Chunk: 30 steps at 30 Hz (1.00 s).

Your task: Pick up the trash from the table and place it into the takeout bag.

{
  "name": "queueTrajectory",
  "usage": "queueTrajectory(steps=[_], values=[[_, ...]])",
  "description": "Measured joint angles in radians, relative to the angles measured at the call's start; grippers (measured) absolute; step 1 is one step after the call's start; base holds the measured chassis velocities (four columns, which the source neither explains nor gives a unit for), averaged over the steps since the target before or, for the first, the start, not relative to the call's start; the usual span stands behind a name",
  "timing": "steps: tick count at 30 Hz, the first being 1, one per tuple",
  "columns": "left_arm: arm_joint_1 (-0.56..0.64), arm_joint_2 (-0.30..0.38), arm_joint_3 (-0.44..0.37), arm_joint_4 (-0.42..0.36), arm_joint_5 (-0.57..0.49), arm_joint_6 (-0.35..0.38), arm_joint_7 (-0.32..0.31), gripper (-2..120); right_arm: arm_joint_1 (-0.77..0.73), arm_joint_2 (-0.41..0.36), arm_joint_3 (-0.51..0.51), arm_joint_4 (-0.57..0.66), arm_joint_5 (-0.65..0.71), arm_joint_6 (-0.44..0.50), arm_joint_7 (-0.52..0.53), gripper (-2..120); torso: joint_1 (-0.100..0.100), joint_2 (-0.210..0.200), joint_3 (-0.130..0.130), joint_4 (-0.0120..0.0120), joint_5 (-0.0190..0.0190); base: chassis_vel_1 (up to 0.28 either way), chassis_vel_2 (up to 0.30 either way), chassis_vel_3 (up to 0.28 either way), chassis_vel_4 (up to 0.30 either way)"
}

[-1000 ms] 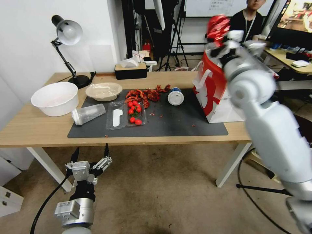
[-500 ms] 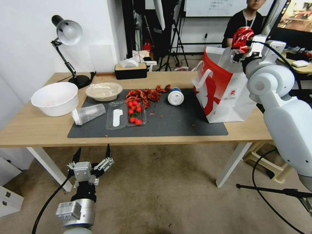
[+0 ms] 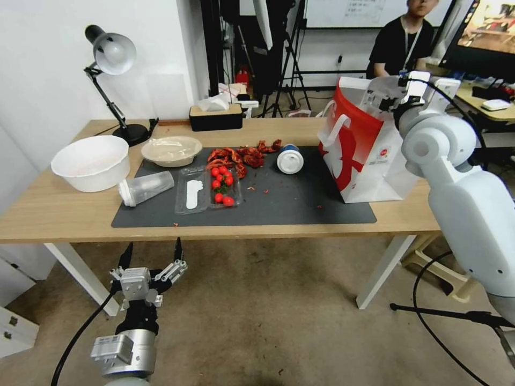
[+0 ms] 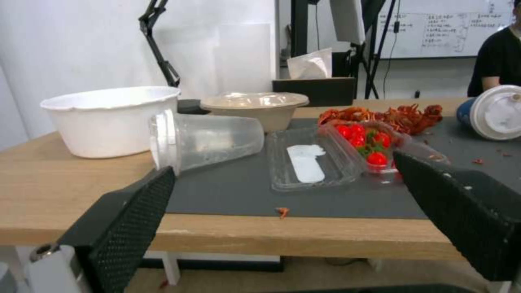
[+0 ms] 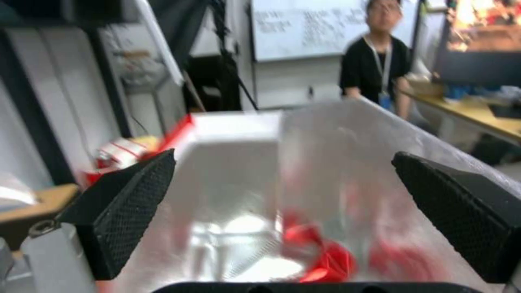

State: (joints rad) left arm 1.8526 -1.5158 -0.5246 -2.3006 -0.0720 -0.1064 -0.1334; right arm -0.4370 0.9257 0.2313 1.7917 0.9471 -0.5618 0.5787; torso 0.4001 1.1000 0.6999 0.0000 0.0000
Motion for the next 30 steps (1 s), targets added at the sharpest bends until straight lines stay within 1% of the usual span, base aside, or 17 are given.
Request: queueTrajectory(steps=[2, 5, 6, 8, 11, 12, 15, 16, 17, 18, 19, 21, 23, 24, 25, 26, 30], values=[[0.0, 0.0, 0.001, 0.0, 0.0, -0.001, 0.0, 100, -0.007, -0.006, 0.002, 0.019, -0.001, 0.015, -0.017, 100, 0.0, 0.0, 0.0, 0.0, 0.0, 0.0, 0.0, 0.0, 0.0], [-0.001, -0.001, 0.001, 0.002, 0.0, -0.003, 0.0, 100, -0.041, -0.025, 0.01, 0.085, -0.002, 0.058, -0.057, 100, 0.0, 0.0, 0.0, 0.0, -0.0002, 0.0, 0.0, 0.0, 0.0], [-0.001, -0.001, 0.001, 0.002, 0.0, -0.004, 0.0, 100, -0.075, -0.04, 0.017, 0.134, -0.007, 0.092, -0.09, 100, 0.0, 0.0, 0.0, 0.0001, -0.0002, 0.0, 0.0, 0.0, 0.0], [-0.001, -0.001, 0.001, 0.003, 0.0, -0.005, 0.0, 100, -0.095, -0.047, 0.021, 0.157, -0.015, 0.111, -0.105, 100, 0.0, 0.0, 0.0, 0.0001, -0.0002, 0.0, 0.0, 0.0, 0.0], [-0.002, 0.0, 0.001, 0.004, 0.0, -0.008, 0.0, 100, -0.2, -0.079, 0.048, 0.247, -0.09, 0.232, -0.197, 100, 0.0, 0.0, 0.0, 0.0, 0.0001, 0.0, 0.0, 0.0, 0.0], [-0.002, 0.0, 0.001, 0.004, 0.0, -0.008, 0.0, 100, -0.2, -0.079, 0.048, 0.247, -0.09, 0.232, -0.197, 100, 0.0, 0.0, 0.0, 0.0, 0.0001, 0.0, 0.0, 0.0, 0.0], [-0.002, -0.001, 0.002, 0.006, 0.0, -0.011, 0.001, 100, -0.353, -0.099, 0.097, 0.319, -0.171, 0.321, -0.282, 100, 0.0, 0.0, 0.0, 0.0, 0.0002, 0.0, 0.0, 0.0, 0.0], [-0.002, -0.001, 0.002, 0.006, 0.0, -0.011, 0.001, 100, -0.353, -0.099, 0.097, 0.319, -0.171, 0.321, -0.282, 100, 0.0, 0.0, 0.0, 0.0, 0.0002, 0.0, 0.0, 0.0, 0.0], [-0.002, -0.001, 0.003, 0.006, 0.0, -0.012, 0.001, 100, -0.401, -0.102, 0.114, 0.338, -0.196, 0.341, -0.299, 100, 0.0, 0.0, 0.0, 0.0, 0.0007, 0.0, 0.0, 0.0, 0.0], [-0.002, -0.002, 0.005, 0.007, 0.0, -0.014, 0.001, 100, -0.46, -0.104, 0.136, 0.36, -0.23, 0.365, -0.309, 100, 0.0, 0.0, 0.0, -0.0002, -0.0001, 0.0, 0.0, 0.0, 0.0], [-0.001, -0.002, 0.007, 0.008, 0.001, -0.016, 0.001, 100, -0.508, -0.101, 0.148, 0.381, -0.262, 0.383, -0.314, 100, 0.0, 0.0, 0.0, -0.0006, 0.0, 0.0, 0.0, 0.0, 0.0], [-0.001, -0.002, 0.008, 0.009, 0.001, -0.017, 0.001, 100, -0.526, -0.099, 0.151, 0.389, -0.274, 0.389, -0.314, 100, 0.0, 0.0, 0.0, -0.0005, 0.0, 0.0, 0.0, 0.0, 0.0], [0.001, -0.003, 0.014, 0.014, 0.006, -0.021, 0.001, 100, -0.629, -0.071, 0.179, 0.429, -0.332, 0.422, -0.315, 100, 0.0, 0.0, 0.0, 0.0002, 0.0, 0.0, 0.0, 0.0, 0.0], [0.001, -0.003, 0.016, 0.016, 0.01, -0.022, -0.001, 100, -0.672, -0.056, 0.188, 0.439, -0.351, 0.438, -0.319, 100, 0.0, 0.0, 0.0, 0.0003, -0.0007, 0.0, 0.0, 0.0, 0.0], [0.001, -0.003, 0.016, 0.016, 0.01, -0.022, -0.001, 100, -0.672, -0.056, 0.188, 0.439, -0.351, 0.438, -0.319, 100, 0.0, 0.0, 0.0, 0.0003, -0.0007, 0.0, 0.0, 0.0, 0.0], [0.001, -0.004, 0.018, 0.018, 0.015, -0.023, -0.004, 100, -0.726, -0.034, 0.192, 0.442, -0.377, 0.463, -0.328, 100, 0.0, 0.0, 0.0, 0.0001, -0.0001, 0.0, 0.0, 0.0, 0.0], [0.001, -0.004, 0.018, 0.019, 0.016, -0.023, -0.005, 100, -0.738, -0.028, 0.192, 0.442, -0.384, 0.47, -0.331, 100, 0.0, 0.0, 0.0, 0.0001, 0.0, 0.0, 0.0, 0.0, 0.0]])
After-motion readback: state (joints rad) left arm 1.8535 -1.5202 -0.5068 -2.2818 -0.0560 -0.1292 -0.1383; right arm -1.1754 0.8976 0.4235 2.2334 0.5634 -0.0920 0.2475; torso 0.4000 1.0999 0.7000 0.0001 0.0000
